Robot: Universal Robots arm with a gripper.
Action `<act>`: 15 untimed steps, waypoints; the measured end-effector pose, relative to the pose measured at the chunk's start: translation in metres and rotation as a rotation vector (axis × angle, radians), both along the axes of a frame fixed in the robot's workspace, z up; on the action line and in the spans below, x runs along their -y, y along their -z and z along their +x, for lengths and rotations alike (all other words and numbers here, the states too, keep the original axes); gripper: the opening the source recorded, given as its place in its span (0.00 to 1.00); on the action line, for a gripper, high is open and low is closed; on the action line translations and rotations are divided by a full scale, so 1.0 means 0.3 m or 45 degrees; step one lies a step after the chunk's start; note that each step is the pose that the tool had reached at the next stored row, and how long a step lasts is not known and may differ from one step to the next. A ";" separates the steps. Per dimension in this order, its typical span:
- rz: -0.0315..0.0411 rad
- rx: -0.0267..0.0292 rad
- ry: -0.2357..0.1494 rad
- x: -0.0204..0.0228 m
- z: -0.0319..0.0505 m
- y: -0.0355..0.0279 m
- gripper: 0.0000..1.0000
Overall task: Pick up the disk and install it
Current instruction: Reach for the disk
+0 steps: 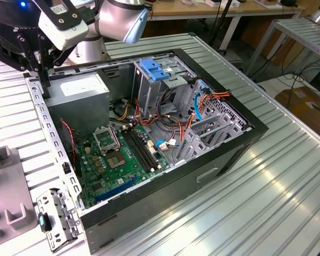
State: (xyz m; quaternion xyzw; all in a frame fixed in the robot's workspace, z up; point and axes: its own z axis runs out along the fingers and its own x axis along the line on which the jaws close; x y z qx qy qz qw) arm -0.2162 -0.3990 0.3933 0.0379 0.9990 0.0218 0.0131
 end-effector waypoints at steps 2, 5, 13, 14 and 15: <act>-0.0001 -0.0001 0.000 0.000 -0.008 0.000 0.11; 0.0000 -0.0001 0.000 0.000 -0.013 0.000 0.11; 0.0000 0.0000 0.000 0.000 -0.030 0.000 0.11; -0.0001 -0.0001 0.000 0.000 -0.034 0.000 0.11; -0.0001 -0.0001 0.000 0.000 -0.036 0.000 0.11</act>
